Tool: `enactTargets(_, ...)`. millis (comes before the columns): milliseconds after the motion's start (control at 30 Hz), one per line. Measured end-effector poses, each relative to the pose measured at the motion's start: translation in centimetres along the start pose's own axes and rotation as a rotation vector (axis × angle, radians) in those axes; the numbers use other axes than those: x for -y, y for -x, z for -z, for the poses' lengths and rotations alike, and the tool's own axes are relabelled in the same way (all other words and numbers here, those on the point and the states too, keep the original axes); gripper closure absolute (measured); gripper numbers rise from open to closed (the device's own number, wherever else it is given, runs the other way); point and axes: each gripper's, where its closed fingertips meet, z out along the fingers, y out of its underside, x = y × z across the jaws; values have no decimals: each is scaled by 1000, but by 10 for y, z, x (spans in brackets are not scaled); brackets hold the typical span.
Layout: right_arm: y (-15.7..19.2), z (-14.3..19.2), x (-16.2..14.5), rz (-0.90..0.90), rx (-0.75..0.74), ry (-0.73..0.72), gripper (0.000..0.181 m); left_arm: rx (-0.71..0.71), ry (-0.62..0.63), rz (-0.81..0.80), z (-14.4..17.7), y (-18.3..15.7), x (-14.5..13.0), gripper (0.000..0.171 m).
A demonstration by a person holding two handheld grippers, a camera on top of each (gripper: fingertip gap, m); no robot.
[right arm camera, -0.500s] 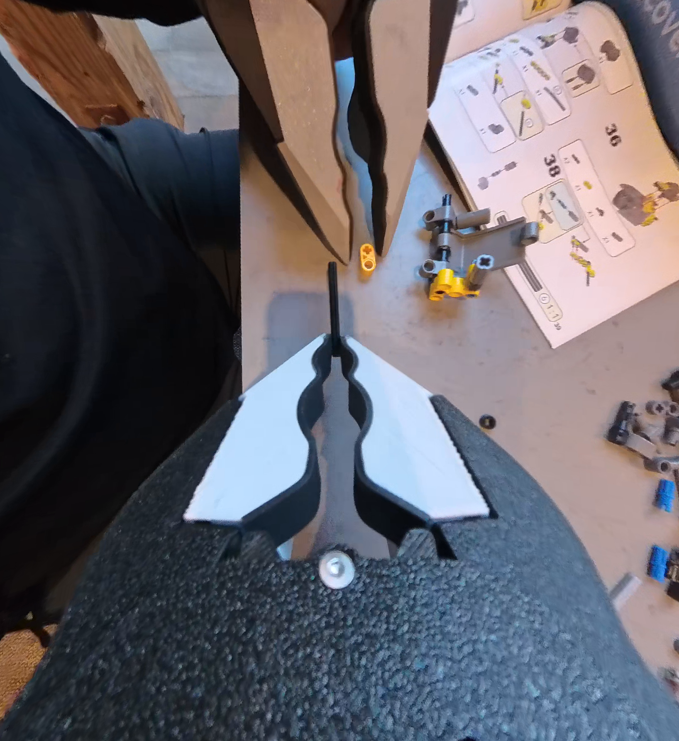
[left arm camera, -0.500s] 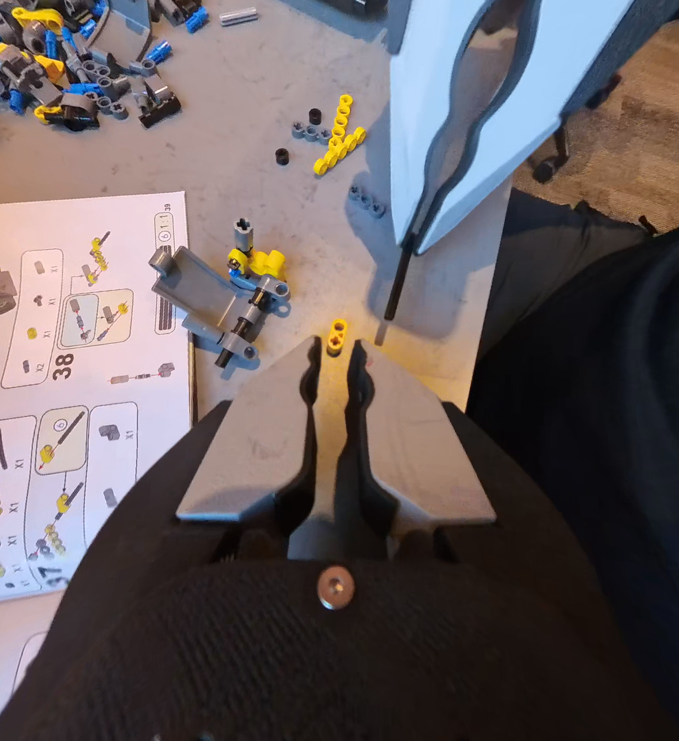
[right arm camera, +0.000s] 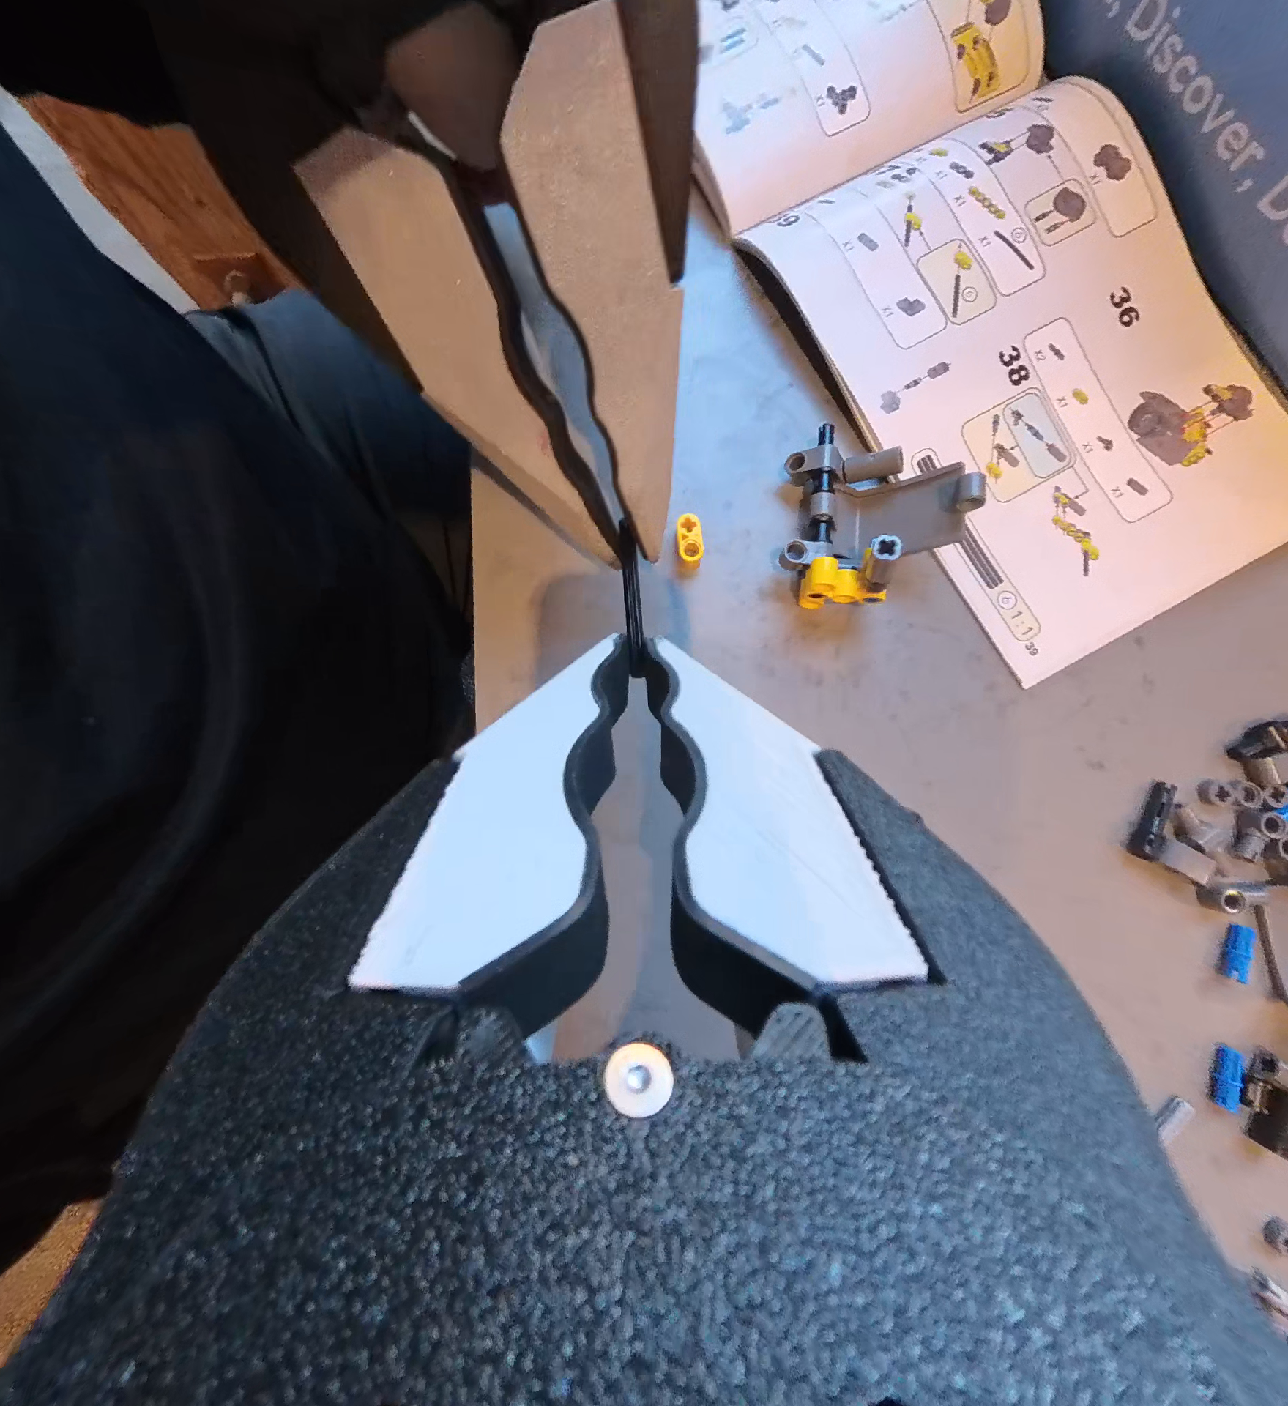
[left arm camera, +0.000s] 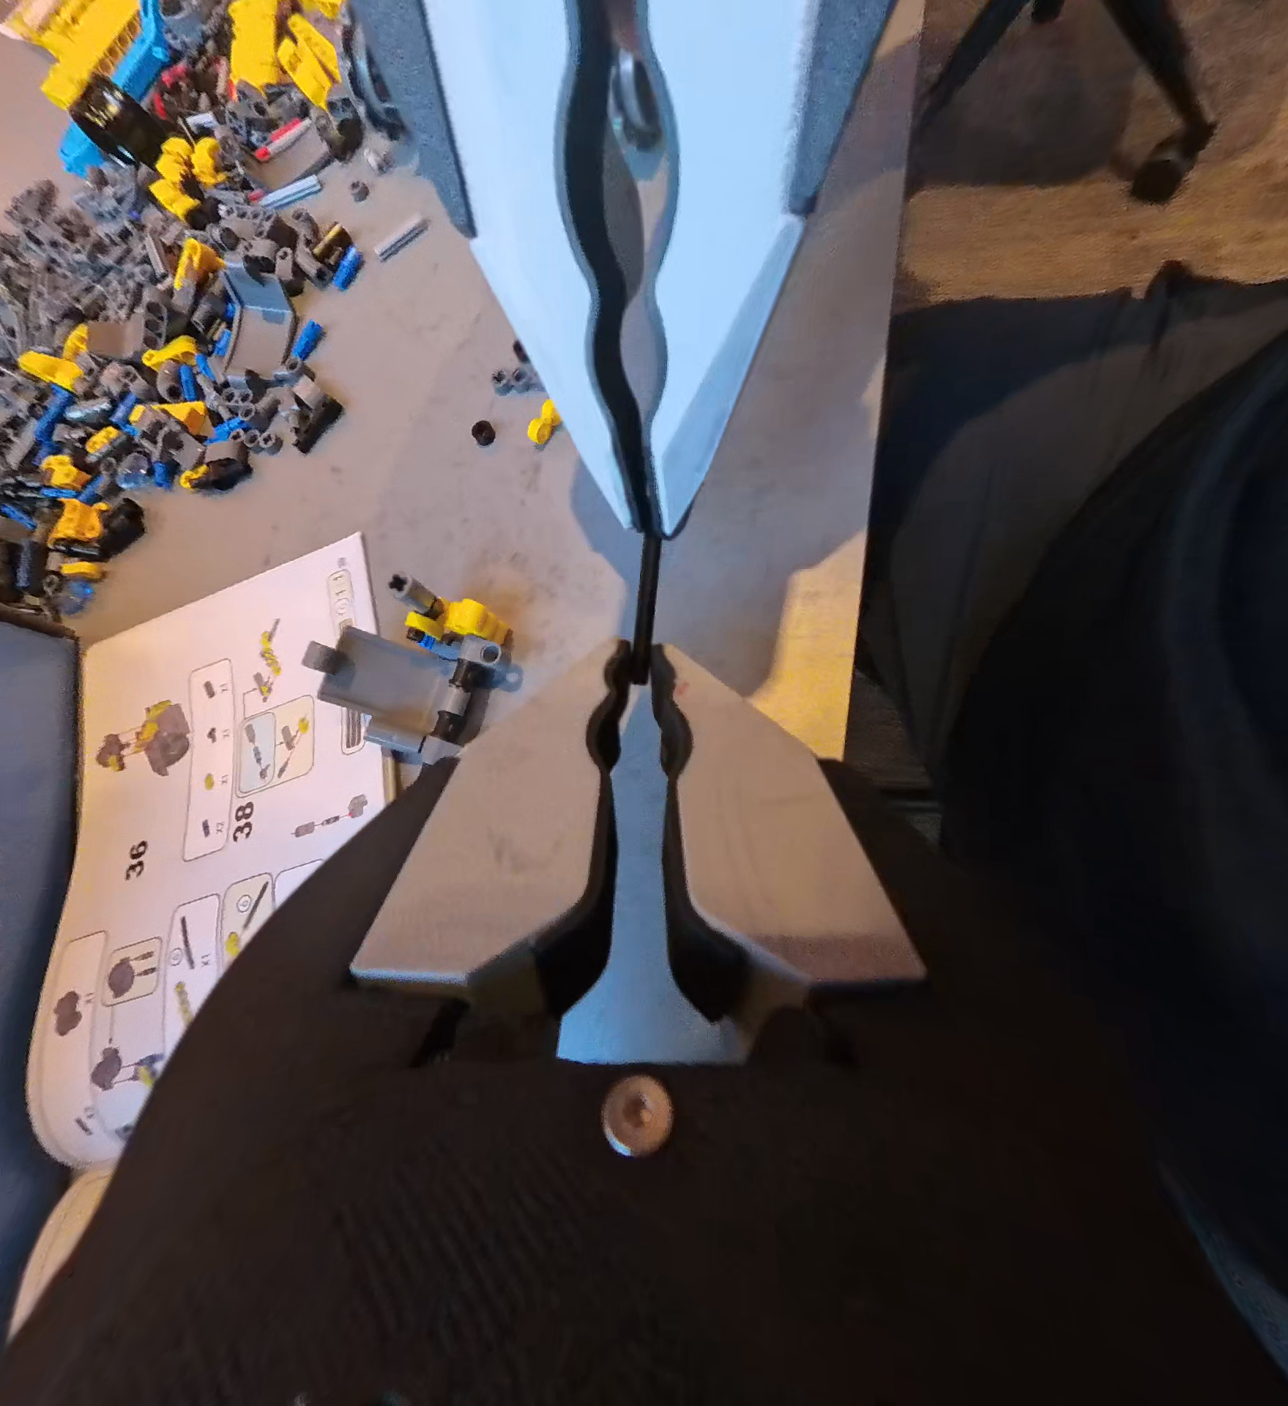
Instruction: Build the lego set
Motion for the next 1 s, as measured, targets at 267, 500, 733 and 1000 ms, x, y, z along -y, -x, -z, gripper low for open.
enactTargets(267,0,27,35,-64,15,-335,161,133,-329,71,25,7,22,168)
enactTargets(500,7,28,45,-52,53,-392,164,114,-410,69,35,3,29,168)
enactTargets(733,11,27,50,7,28,-371,175,118,-434,88,40,2,30,168)
enactTargets(1000,13,26,55,32,24,-349,177,93,-475,141,47,2,31,168)
